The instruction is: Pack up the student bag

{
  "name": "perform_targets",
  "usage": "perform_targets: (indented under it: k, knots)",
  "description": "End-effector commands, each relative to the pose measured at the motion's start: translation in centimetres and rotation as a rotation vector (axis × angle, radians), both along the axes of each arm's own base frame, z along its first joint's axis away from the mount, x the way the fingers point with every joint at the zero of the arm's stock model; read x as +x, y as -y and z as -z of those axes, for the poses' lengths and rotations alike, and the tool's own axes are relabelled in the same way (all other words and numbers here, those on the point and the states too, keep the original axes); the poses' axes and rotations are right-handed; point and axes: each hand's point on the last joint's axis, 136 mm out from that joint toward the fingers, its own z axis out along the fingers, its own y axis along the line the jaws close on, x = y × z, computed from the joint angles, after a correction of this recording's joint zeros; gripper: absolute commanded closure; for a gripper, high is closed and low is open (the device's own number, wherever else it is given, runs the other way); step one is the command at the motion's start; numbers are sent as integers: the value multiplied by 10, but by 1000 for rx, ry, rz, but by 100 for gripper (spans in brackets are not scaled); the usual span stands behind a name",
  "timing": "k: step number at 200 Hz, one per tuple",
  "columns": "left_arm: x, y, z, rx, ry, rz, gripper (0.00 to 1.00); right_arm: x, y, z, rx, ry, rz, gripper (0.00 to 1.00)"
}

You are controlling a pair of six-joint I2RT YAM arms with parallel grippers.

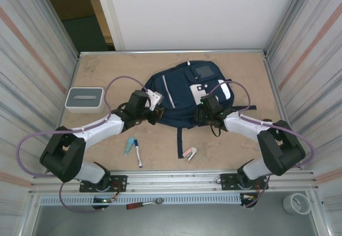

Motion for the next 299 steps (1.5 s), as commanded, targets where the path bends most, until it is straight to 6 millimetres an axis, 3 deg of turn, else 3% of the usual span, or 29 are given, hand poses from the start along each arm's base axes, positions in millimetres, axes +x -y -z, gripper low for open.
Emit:
perform_targets:
  k: [1,47,71,84,105,129,155,184,204,224,237,266,299]
  knots:
    - [7,-25,-5,90,28,-89,100,1,43,9,-155,-44,70,42]
    - [0,0,-10,79,37,-29,100,14,44,-26,-190,13,29,40]
    - [-3,17,-17,49,36,-19,100,0,21,-54,-17,40,-37,37]
    - [-3,24,-19,25,32,-21,100,-15,5,-58,132,28,-46,35]
    - [-4,36,-21,-17,20,-10,100,-35,-10,-49,342,-17,12,31]
    - [-6,45,-22,-14,27,11,100,-47,-20,-37,459,-26,90,25]
    - [-9,51,-21,-11,26,28,100,-41,-32,-31,488,-16,126,19]
    - [-11,51,-20,-12,26,29,100,-28,-40,-13,494,-34,160,21]
    - [-13,50,-20,-9,29,32,100,-19,-47,-1,493,-45,158,33]
    - [-16,48,-21,-8,30,38,100,-12,-41,8,463,-39,180,61]
    - [-18,47,-22,-8,38,44,100,-9,-31,9,446,-16,197,74]
    - [-14,29,-16,78,76,2,100,-8,3,8,352,18,240,89]
    - [0,3,-4,181,85,-76,100,-8,45,-2,260,57,278,95]
